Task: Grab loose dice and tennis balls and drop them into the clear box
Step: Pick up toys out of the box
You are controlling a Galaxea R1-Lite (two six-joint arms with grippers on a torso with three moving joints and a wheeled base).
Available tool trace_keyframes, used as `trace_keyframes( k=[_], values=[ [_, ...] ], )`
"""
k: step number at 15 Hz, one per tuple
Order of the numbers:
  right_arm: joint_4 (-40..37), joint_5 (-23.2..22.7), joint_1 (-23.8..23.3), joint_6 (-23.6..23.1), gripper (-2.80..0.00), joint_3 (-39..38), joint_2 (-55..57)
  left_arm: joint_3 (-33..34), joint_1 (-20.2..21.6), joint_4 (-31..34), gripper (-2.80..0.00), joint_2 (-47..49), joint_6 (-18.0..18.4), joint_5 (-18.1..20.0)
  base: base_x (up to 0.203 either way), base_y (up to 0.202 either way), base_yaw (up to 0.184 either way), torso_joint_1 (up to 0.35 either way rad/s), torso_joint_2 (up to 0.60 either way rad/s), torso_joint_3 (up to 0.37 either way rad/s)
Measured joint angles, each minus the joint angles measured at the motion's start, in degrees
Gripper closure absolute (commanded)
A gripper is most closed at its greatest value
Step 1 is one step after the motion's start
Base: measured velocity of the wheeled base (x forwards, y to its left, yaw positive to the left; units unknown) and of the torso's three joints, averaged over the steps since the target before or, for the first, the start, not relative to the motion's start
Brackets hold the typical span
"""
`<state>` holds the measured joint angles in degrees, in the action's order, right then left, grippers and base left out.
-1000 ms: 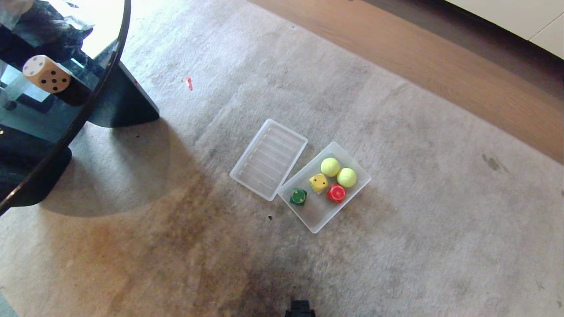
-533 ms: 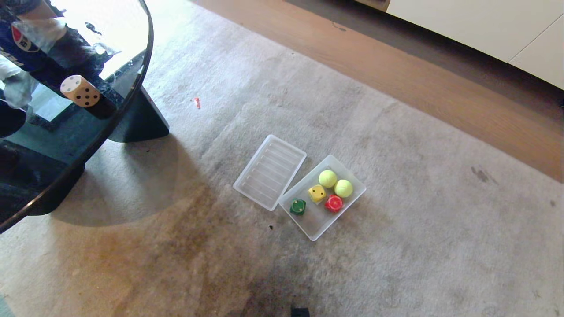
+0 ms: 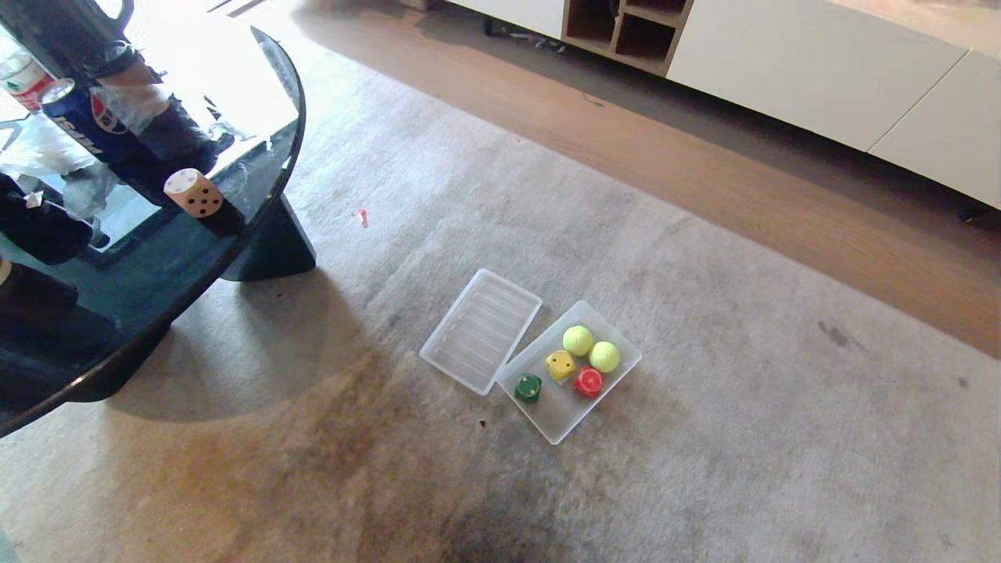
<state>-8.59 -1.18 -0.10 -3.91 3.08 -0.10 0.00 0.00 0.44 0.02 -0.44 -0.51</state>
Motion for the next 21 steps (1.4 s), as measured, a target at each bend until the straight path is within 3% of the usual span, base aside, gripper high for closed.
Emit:
trace_keyframes(
  k=[21],
  values=[
    [0.0,0.0,0.0,-0.3,0.0,0.0,0.0,0.0,0.0,0.0,0.0,0.0,0.0,0.0,0.0,0.0,0.0,0.003,0.0,0.202]
  ],
)
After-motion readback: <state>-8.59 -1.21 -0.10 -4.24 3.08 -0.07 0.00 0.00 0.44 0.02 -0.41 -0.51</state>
